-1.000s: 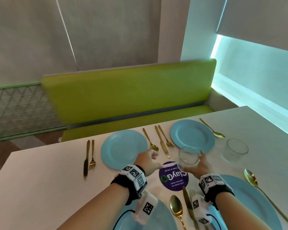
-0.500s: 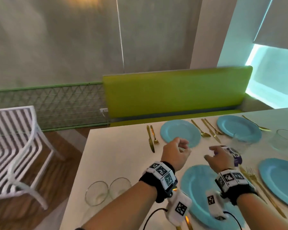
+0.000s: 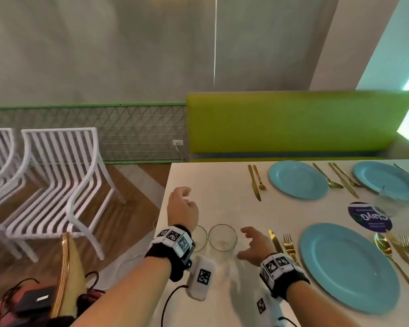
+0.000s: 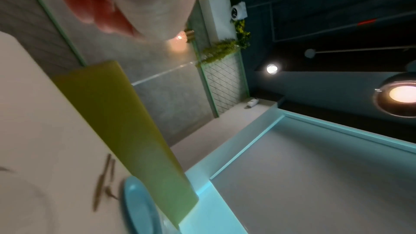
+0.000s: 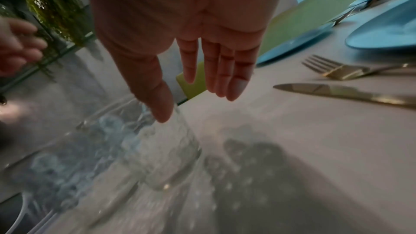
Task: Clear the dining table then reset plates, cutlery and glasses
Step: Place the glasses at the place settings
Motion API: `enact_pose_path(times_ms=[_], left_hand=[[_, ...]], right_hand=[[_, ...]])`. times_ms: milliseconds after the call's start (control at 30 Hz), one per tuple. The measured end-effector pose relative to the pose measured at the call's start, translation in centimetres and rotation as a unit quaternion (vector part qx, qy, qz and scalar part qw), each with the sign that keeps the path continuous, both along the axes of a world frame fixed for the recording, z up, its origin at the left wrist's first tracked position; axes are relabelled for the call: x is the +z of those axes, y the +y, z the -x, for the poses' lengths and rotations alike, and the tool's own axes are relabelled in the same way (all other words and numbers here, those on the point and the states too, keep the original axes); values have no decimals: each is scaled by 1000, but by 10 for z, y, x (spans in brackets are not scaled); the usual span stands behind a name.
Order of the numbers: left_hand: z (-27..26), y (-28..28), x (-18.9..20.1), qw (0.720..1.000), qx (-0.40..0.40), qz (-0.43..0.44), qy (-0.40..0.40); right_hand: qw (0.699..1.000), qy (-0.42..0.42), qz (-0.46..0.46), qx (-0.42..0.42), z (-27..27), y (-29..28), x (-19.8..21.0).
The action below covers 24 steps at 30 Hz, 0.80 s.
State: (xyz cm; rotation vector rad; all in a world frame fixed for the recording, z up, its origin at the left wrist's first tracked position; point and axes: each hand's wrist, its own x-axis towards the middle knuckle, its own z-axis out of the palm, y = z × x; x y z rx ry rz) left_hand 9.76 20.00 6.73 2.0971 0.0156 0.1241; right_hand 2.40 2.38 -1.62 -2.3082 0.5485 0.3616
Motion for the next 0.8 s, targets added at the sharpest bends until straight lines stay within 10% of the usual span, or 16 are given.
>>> enact_pose_path(times_ms=[167,333,800], left_hand=[[-2,56,-43,976,90,-62,187],[3,76,-95,938,-26,-144,315],[18,38,-127,971,-93,-48,214]], right_hand=[[998,-16,-56,-23,-2,22,-20],[995,-50,-72,-48,-8,32,-33],[993,-78,-65,-55,-18,33,-54]])
